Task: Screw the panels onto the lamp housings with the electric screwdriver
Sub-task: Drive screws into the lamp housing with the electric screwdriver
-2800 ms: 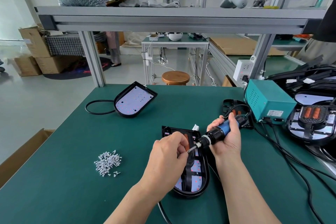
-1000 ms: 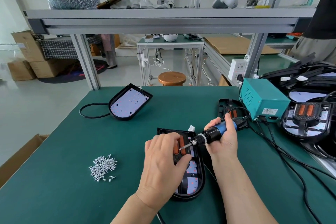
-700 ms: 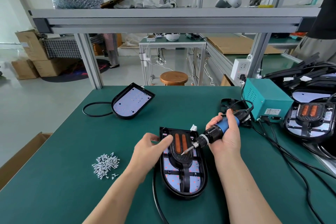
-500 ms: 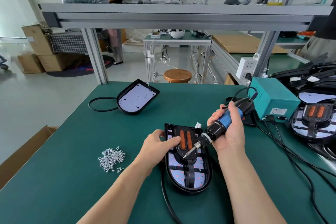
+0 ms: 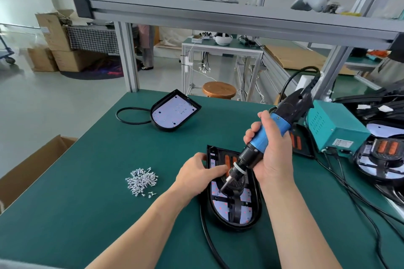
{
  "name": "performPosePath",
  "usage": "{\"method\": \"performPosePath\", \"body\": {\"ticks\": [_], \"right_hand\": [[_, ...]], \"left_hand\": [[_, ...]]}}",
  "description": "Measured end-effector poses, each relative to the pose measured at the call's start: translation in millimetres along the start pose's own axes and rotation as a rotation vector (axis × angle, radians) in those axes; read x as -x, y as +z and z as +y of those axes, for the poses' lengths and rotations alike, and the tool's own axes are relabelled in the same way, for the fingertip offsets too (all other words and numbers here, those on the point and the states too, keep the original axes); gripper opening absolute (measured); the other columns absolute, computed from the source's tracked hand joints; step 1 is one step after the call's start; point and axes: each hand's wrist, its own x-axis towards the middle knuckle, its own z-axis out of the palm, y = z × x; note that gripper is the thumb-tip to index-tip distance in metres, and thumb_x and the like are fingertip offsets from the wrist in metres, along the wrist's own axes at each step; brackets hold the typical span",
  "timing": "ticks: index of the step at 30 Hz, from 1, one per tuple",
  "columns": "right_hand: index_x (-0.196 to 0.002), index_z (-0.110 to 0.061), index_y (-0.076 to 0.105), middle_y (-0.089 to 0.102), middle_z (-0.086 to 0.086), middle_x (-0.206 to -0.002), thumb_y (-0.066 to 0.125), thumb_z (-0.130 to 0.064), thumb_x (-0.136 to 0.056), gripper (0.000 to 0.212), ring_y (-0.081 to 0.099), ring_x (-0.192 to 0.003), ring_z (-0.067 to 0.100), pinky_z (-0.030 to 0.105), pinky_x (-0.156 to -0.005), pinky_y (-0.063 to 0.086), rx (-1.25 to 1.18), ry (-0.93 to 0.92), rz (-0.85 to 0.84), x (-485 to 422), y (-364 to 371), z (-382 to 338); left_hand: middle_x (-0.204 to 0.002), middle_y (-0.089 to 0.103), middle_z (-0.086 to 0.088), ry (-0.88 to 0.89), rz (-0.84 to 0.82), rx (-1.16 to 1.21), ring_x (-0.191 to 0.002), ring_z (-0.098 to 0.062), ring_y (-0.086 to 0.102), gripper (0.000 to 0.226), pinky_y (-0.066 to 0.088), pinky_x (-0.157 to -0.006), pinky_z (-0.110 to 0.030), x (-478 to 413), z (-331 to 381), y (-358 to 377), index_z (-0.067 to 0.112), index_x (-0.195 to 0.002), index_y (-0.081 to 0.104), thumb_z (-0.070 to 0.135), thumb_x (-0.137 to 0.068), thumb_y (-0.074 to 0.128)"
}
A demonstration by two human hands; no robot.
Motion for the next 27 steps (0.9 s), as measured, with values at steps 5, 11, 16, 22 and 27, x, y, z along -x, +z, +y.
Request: {"method": "performPosePath", "body": {"ticks": [5,11,16,22,27], "right_hand": [[-0.086,-0.015,0.055,0.052,0.005,-0.067,0.066,-0.014,-0.096,0.014,0.048,-0.057,0.018,0.026,-0.054,0.048,0.052,-0.015,-0.049,1.0,5.7,-2.2],[-0.086,-0.015,0.055,0.052,0.005,-0.066,0.072,-0.02,-0.088,0.017,0.049,-0.054,0.017,0.026,-0.053,0.048,0.105,-0.017,-0.091,5.3,10.1,0.3],[-0.086,-0.018,0.059,0.052,0.005,-0.064,0.075,-0.029,-0.083,0.019,0.05,-0.054,0.02,0.028,-0.056,0.047,0.217,-0.071,-0.207,9.7,17.5,-0.5],[-0.093,-0.017,0.061,0.053,0.006,-0.061,0.074,-0.028,-0.08,0.021,0.053,-0.053,0.021,0.026,-0.056,0.048,0.242,-0.1,-0.302,19.1,24.0,0.9],[-0.093,-0.02,0.062,0.053,0.005,-0.059,0.072,-0.024,-0.079,0.018,0.053,-0.052,0.022,0.028,-0.057,0.048,0.265,-0.121,-0.304,22.3,25.3,0.0]], "left_hand": [[-0.099,0.074,0.009,0.0,-0.004,-0.013,-0.094,-0.014,0.071,0.07,0.056,-0.092,-0.044,0.4,0.6,-0.2,0.027,-0.105,0.061,0.068,-0.049,0.073],[-0.099,0.073,0.011,-0.003,0.006,-0.038,-0.094,-0.012,0.069,0.068,0.055,-0.092,-0.043,-0.2,0.5,0.5,0.029,-0.104,0.062,0.069,-0.051,0.073],[-0.095,0.07,0.012,-0.004,0.026,-0.08,-0.09,-0.01,0.066,0.069,0.055,-0.087,-0.038,-1.8,1.5,1.0,0.031,-0.099,0.061,0.074,-0.046,0.068],[-0.09,0.066,0.013,-0.002,0.031,-0.126,-0.085,-0.007,0.062,0.072,0.05,-0.075,-0.031,-1.4,2.9,1.0,0.031,-0.096,0.058,0.077,-0.04,0.055],[-0.089,0.066,0.012,-0.006,0.034,-0.134,-0.085,-0.008,0.062,0.071,0.051,-0.077,-0.032,-0.3,3.9,1.4,0.031,-0.094,0.058,0.076,-0.039,0.053]]}}
